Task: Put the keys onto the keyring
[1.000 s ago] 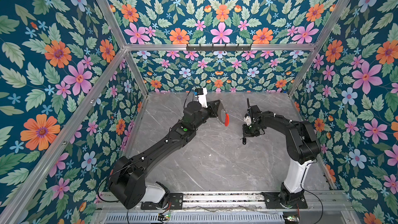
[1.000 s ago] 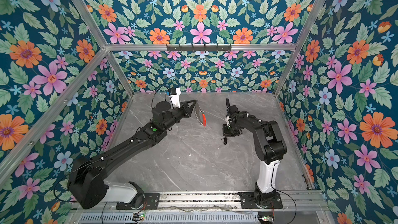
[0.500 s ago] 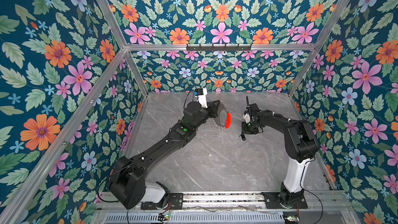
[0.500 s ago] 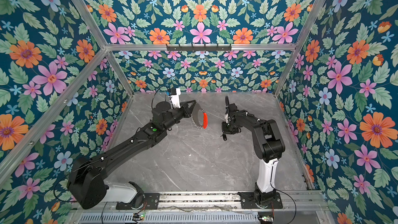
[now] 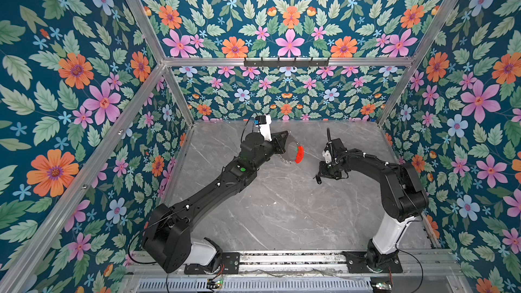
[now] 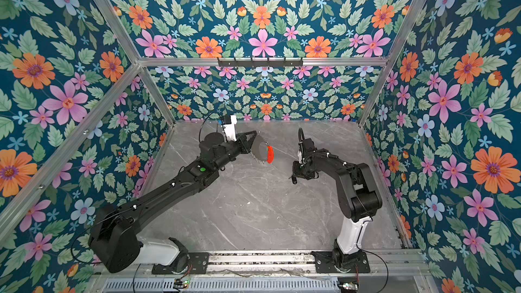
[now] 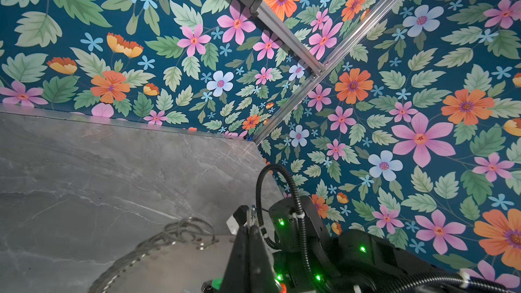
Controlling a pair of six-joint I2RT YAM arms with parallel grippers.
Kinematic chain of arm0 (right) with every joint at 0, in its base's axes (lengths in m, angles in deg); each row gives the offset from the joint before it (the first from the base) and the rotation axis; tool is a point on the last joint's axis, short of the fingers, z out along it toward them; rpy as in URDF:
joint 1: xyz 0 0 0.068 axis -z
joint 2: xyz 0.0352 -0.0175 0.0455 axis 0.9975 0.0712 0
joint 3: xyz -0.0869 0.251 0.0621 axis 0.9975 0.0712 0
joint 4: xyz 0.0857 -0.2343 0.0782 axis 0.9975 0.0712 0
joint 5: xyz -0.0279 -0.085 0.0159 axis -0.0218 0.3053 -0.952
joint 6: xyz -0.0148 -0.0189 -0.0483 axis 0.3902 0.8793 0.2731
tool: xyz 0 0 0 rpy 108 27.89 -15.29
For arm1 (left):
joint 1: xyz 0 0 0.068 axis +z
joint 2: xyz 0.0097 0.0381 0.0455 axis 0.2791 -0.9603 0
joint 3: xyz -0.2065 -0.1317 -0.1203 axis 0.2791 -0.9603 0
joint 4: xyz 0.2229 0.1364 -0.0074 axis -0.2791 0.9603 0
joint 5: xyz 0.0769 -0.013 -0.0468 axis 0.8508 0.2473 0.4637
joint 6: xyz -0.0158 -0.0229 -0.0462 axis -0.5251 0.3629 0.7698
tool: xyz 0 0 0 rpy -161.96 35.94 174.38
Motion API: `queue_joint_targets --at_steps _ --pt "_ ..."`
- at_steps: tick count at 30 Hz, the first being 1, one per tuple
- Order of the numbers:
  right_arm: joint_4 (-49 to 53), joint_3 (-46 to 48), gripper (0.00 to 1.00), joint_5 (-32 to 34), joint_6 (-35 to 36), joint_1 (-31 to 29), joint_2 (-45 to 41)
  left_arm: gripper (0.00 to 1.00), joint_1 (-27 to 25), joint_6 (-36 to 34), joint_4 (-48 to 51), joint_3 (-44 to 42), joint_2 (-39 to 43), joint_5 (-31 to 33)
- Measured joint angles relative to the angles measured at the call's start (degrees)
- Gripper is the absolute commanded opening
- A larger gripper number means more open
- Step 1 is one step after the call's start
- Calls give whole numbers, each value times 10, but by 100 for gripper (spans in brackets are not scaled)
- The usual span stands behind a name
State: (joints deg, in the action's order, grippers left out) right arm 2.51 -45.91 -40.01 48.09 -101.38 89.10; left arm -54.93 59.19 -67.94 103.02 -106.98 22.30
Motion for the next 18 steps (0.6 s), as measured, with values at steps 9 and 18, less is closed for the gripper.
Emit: queue_joint_targets --at_steps 9,18 --pt "-131 73 25 -52 -89 28 -19 0 0 2 0 -1 3 0" --pt "-172 81 23 -76 -116 30 -10 0 0 4 0 -4 3 0"
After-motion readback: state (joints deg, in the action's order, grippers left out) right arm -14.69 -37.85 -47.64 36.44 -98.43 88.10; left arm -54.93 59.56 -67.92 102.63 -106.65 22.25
